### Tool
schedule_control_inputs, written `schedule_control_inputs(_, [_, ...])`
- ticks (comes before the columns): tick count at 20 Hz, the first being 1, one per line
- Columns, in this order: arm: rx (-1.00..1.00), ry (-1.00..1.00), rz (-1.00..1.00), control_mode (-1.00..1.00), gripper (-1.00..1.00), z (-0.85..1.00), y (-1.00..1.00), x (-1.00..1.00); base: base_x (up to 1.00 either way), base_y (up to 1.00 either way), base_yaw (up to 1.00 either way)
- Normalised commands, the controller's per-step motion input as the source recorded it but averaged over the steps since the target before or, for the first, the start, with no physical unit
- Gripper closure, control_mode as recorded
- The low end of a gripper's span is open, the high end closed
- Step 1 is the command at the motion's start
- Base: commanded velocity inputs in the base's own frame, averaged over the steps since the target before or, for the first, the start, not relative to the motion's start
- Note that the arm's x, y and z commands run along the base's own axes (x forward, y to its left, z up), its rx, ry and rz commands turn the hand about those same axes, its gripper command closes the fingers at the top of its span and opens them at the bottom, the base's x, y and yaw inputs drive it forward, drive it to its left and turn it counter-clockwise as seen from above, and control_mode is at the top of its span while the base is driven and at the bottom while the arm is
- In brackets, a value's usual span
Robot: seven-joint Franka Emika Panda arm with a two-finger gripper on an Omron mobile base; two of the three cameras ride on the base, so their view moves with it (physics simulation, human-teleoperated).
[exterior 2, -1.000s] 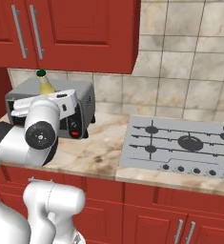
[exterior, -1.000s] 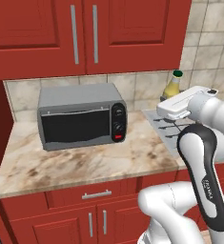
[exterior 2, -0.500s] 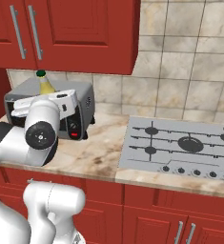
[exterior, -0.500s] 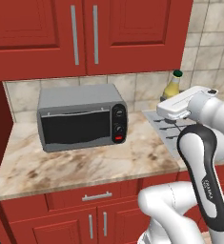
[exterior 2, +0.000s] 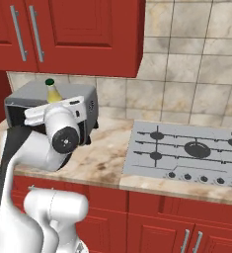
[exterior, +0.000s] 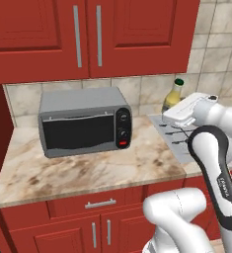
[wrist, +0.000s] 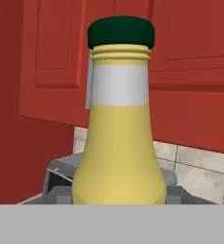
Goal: Take 2 condiments from the cabinet and move them on the counter near the stove.Make sure the condiments are lined up with each other, next to each other.
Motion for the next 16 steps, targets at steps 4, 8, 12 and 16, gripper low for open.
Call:
schedule_control_inputs(4, [0.00,0.11,0.39,-1.00,1.00,-0.51,-0.38,0.46,0.00,0.00,0.00])
schedule_control_inputs(8, [0.00,0.07,0.41,-1.00,1.00,-0.63,-0.44,0.46,0.00,0.00,0.00])
schedule_control_inputs(12, [0.00,0.00,0.27,-1.00,1.00,-0.72,-0.35,0.49,0.00,0.00,0.00])
schedule_control_inputs(16, [-0.01,0.00,0.15,-1.00,1.00,-0.66,-0.28,0.60,0.00,0.00,0.00])
